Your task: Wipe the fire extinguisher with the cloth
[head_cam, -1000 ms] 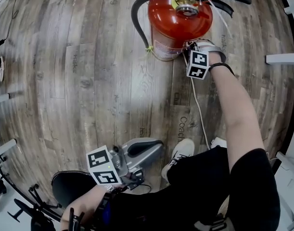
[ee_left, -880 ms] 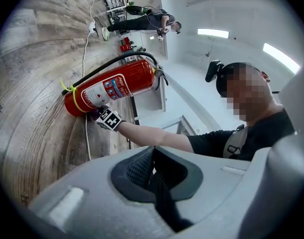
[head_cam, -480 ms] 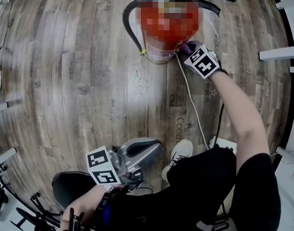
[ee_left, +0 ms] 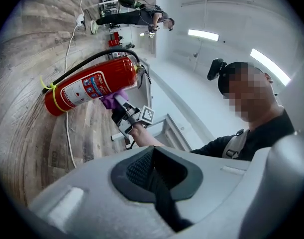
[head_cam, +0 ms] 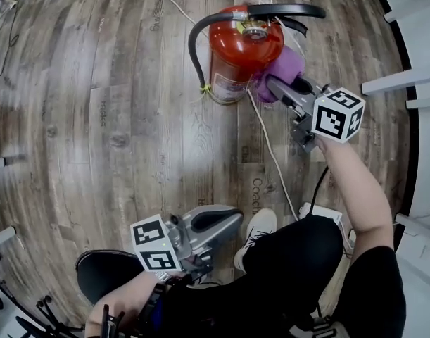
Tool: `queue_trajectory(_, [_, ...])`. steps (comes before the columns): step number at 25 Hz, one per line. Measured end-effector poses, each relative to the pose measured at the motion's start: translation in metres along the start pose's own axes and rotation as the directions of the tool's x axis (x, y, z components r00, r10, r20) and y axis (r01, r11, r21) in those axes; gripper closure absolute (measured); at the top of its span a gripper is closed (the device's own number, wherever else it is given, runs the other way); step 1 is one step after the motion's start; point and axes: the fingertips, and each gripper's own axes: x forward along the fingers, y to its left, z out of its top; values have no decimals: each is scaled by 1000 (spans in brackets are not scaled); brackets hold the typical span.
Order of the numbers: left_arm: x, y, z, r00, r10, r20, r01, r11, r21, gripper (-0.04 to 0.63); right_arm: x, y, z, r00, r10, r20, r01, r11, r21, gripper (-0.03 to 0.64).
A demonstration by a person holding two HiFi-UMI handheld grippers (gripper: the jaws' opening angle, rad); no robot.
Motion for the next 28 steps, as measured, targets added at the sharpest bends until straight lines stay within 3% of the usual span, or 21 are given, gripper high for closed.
queue_trajectory(9, [-5, -19, 2, 999, -40, 22, 40, 999, 2, 597, -36, 86, 74, 995, 38, 88, -33, 998, -61, 534])
queue_trajectory(12, [-6, -30, 9, 997, -66, 40, 65, 998, 12, 597, -33, 105, 91, 998, 31, 62, -33, 999, 26, 534])
queue_trajectory(15, [-7, -40, 12, 995, -92, 43, 91, 996, 17, 597, -17, 133, 103, 994, 92, 58, -98, 990, 104, 534])
queue_trajectory(21, [-12, -51, 16, 991, -118, 61, 117, 993, 10, 597, 46, 159, 117, 977, 162, 138, -193, 946, 260, 534])
queue_trajectory(26, [-23, -50, 18, 991, -105, 78, 104, 994, 11, 597, 78, 151, 106, 988, 65, 139, -110, 933, 342, 534])
queue_trajectory(28, [-28, -48, 19, 992, -97, 85, 96, 995, 9, 597, 82, 154, 105, 986, 75, 147, -122, 931, 343, 534])
